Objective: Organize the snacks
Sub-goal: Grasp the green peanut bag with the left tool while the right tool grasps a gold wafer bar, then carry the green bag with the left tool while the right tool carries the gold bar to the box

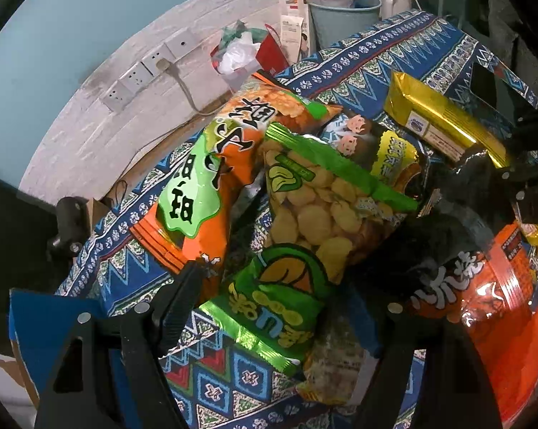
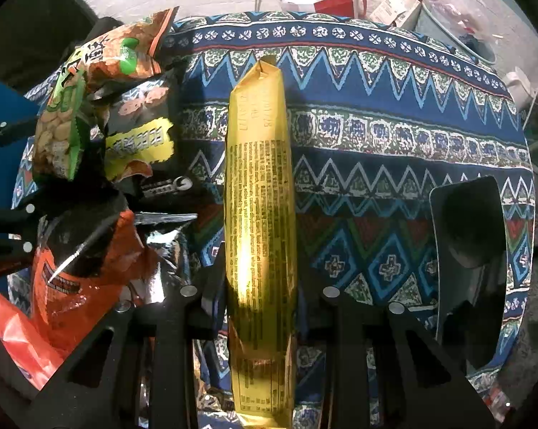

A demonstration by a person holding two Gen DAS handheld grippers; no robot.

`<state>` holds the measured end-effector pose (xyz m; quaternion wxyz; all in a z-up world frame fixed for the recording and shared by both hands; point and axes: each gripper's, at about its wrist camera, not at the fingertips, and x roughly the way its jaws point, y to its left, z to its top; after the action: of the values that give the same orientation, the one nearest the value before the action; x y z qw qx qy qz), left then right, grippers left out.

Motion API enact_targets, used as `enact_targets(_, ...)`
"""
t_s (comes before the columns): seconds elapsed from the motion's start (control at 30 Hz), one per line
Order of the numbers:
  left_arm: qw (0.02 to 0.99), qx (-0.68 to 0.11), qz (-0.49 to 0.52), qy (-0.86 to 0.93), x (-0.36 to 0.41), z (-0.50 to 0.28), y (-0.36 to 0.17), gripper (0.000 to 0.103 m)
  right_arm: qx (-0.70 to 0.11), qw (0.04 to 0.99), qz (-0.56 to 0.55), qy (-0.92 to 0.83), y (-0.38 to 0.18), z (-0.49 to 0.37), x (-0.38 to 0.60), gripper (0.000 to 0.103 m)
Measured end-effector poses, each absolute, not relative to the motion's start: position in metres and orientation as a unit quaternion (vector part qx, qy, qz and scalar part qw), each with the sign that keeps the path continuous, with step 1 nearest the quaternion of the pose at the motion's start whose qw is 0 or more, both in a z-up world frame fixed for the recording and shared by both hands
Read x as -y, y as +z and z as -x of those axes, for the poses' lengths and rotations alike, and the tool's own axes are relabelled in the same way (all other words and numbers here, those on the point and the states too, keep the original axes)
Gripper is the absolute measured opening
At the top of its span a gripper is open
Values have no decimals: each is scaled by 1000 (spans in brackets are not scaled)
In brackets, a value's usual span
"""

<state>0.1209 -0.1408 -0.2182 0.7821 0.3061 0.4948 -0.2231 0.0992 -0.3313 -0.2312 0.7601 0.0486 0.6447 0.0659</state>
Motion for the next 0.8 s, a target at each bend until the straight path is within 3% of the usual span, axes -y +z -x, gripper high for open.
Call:
enact_targets(0.03,783,-494,-305,-224,141,-121,-218,78,-645,760,-46,64,-233,-100,331,29)
enact_targets(0.1,785,-492,-304,-225,140,-121,-218,63,-640,765,-34,64,-238,-98,320,29)
enact_targets(0.13,782,-495,-302,-226,140,-121,-219,45,-639,766,-30,65,-238,-97,319,28)
enact_targets(0.2,781,-500,-301,-222,139,-122,-220,41,-637,767,-25,66,-240,-96,313,27)
enact_targets(0.23,782,-499,-299,-224,138,-120,-219,33,-636,769,-21,65,-240,-95,312,27)
enact_targets(0.4,787,-498,-293,-219,131,-113,-209,28,-632,772,-16,60,-236,-89,310,26)
enact_targets(0.8,810,-484,-269,-192,105,-93,-170,27,-607,793,-21,56,-197,-80,319,26)
